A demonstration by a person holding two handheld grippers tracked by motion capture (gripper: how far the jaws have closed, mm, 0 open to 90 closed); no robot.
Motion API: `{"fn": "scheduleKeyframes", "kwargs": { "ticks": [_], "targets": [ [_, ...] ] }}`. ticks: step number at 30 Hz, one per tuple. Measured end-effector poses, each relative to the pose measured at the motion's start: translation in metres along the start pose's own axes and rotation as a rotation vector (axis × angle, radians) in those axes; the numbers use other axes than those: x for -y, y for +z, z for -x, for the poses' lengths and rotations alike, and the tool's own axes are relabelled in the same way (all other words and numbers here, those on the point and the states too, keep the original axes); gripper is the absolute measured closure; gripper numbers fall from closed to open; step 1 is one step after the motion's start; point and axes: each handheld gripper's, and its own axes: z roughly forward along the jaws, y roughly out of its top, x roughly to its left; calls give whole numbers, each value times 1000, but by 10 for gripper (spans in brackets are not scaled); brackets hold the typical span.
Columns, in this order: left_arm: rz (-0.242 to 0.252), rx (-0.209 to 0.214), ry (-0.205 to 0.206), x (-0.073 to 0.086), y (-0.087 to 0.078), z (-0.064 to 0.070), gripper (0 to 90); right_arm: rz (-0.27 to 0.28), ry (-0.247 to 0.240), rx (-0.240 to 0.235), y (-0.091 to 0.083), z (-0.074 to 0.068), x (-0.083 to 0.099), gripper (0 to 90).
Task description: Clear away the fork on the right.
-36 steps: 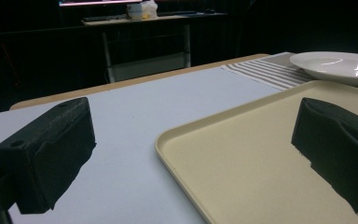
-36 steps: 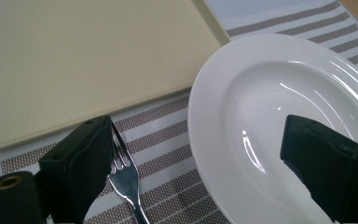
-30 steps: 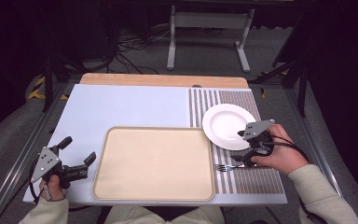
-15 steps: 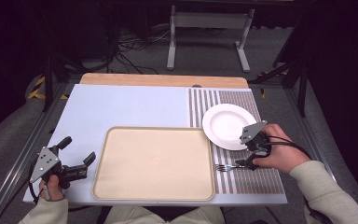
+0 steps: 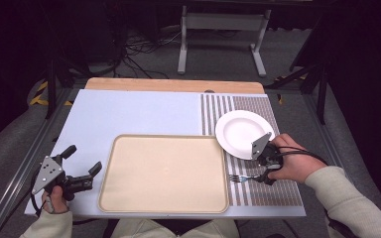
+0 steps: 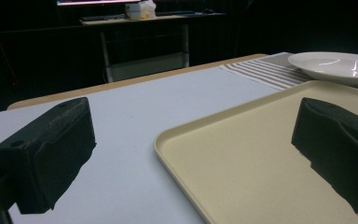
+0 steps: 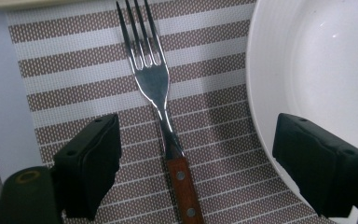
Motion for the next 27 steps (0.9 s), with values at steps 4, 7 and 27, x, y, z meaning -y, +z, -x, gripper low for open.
{"fn": "scheduleKeyframes", "kwargs": {
  "ticks": [4,7,27],
  "targets": [
    [1,0,-1,0,0,0,0,-42,-12,-19,3,-1,-1,164],
    [0,0,-1,0,0,0,0,-63,-21,-24,5,-2,-1,176],
    [-3,2,-3,0,0,0,0,-246,-173,-86,24,-3,2,562]
  ]
}}
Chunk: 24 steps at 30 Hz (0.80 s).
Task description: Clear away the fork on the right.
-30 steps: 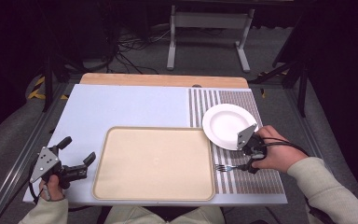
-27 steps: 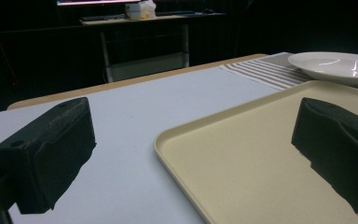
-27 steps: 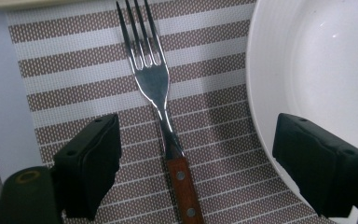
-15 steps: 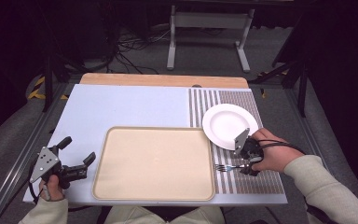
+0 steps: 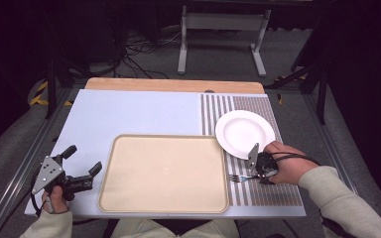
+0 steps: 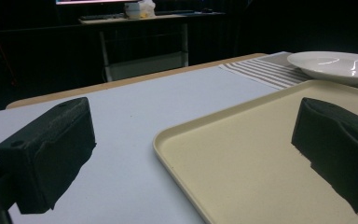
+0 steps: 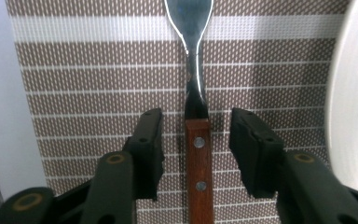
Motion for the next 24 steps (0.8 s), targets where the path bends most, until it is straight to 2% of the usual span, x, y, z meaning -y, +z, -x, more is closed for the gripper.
{"fn": "scheduleKeyframes", "kwargs": {
  "ticks": [3,8,15,24],
  "targets": [
    [0,1,0,0,0,0,0,-20,-27,-12,2,2,-1,662],
    [-1,2,-1,0,0,0,0,-38,-47,-20,5,3,-2,763],
    [-2,2,-2,0,0,0,0,-53,-57,-20,6,4,-4,773],
    [-2,2,-4,0,0,0,0,-54,-37,-26,5,3,-4,777]
  ]
}}
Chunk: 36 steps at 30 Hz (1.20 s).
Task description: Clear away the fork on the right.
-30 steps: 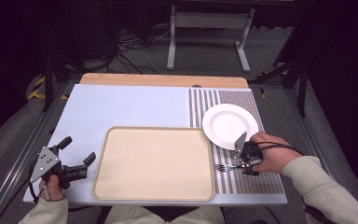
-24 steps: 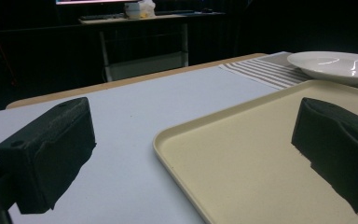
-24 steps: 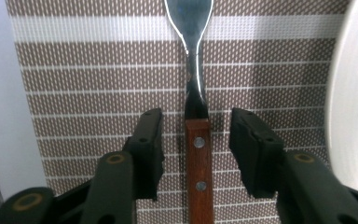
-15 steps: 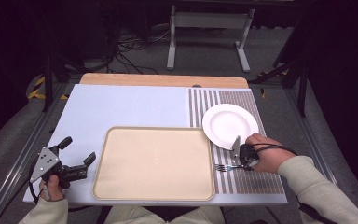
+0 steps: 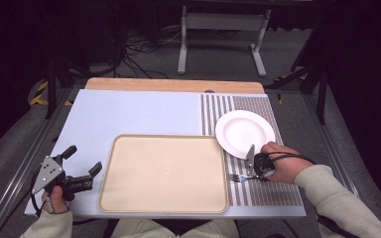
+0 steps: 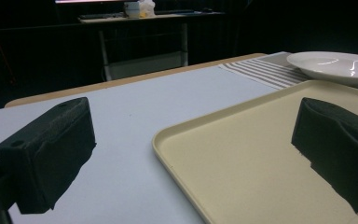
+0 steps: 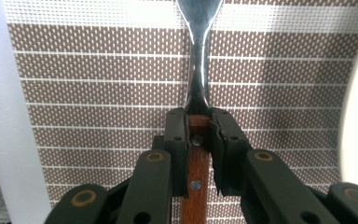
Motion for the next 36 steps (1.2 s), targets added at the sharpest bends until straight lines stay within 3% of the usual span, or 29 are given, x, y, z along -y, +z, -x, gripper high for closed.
{"fn": "scheduleKeyframes", "kwargs": {
  "ticks": [4,8,18,36],
  "targets": [
    [-4,-1,1,0,0,-1,0,-5,2,18,-7,-1,0,778],
    [-2,-1,-1,0,0,0,0,24,18,47,-24,0,0,777],
    [-1,0,-2,0,0,0,0,61,41,85,-47,4,-1,777],
    [-2,3,-1,0,0,0,0,178,147,122,-78,8,-15,777]
  ]
}}
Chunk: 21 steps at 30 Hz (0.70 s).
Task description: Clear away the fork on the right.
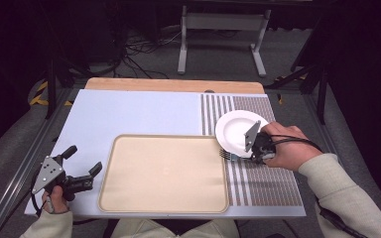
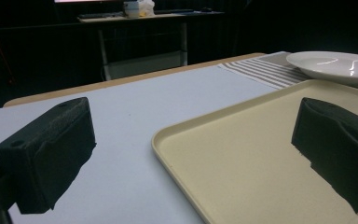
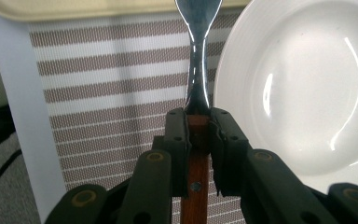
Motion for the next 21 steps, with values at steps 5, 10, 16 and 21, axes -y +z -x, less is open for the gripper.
{"fn": "scheduleKeyframes", "kwargs": {
  "ticks": [5,10,16,21],
  "targets": [
    [0,1,0,0,0,0,0,45,59,-6,-6,1,-11,778],
    [0,2,0,0,0,0,0,75,107,-15,-7,1,-23,778],
    [1,5,3,0,0,0,0,101,201,-49,-8,-2,-39,778],
    [0,5,2,0,0,0,0,133,304,-75,-8,-3,-51,778]
  ]
}}
